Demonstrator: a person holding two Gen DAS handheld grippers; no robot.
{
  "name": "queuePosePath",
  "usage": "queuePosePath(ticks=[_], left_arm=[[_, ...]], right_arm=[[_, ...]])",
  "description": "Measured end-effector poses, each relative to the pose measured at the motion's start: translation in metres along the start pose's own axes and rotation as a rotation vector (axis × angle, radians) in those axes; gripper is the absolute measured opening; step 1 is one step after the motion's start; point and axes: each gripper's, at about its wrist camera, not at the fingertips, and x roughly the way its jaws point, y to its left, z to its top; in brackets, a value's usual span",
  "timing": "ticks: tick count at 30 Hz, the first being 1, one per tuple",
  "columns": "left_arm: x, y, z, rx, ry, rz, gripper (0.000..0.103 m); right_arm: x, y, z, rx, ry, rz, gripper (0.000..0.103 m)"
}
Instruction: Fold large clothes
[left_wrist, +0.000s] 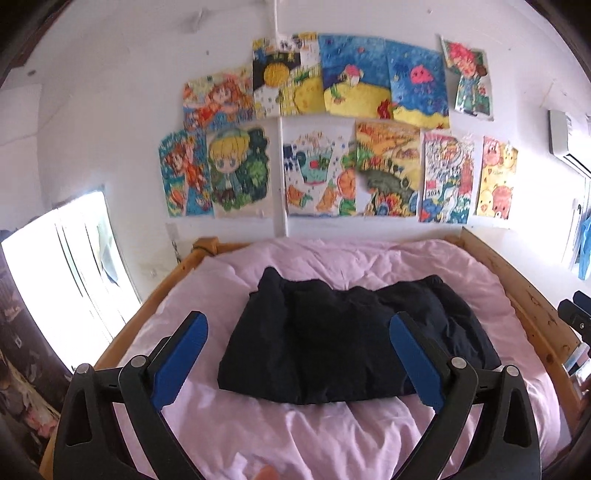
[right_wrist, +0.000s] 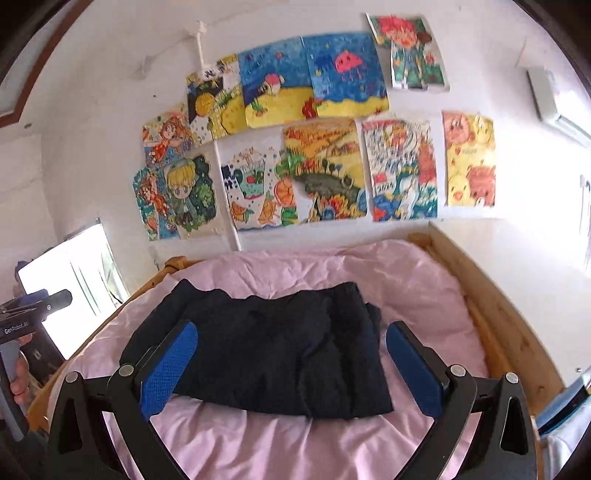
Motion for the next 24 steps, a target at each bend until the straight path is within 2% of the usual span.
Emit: queuePosePath(ticks=[5,12,18,24], left_arm=[[-0.014,-0.004,-0.024,0.006,-0.044,-0.011,0.097],[-0.021,-0.005,-0.06,0.011,-0.065,0.03,0.097],[-0.024,-0.011,-0.094,0.013,-0.01,0.05,0.097],[-0.022,-0.019,-0.13,0.021,0.081,0.061,0.097]], right_arm=[[-0.025,0.019,-0.021,-0.008,-0.02,-0.018,0.103],[-0.048,0.036,-0.052,-0.004,-0.073,-0.033,0.103],[-0.055,0.046,-0.093,-0.061,-0.069,-0.064,0.103],[-0.048,0.043,-0.119,-0.045,-0.017,-0.03,0.103]])
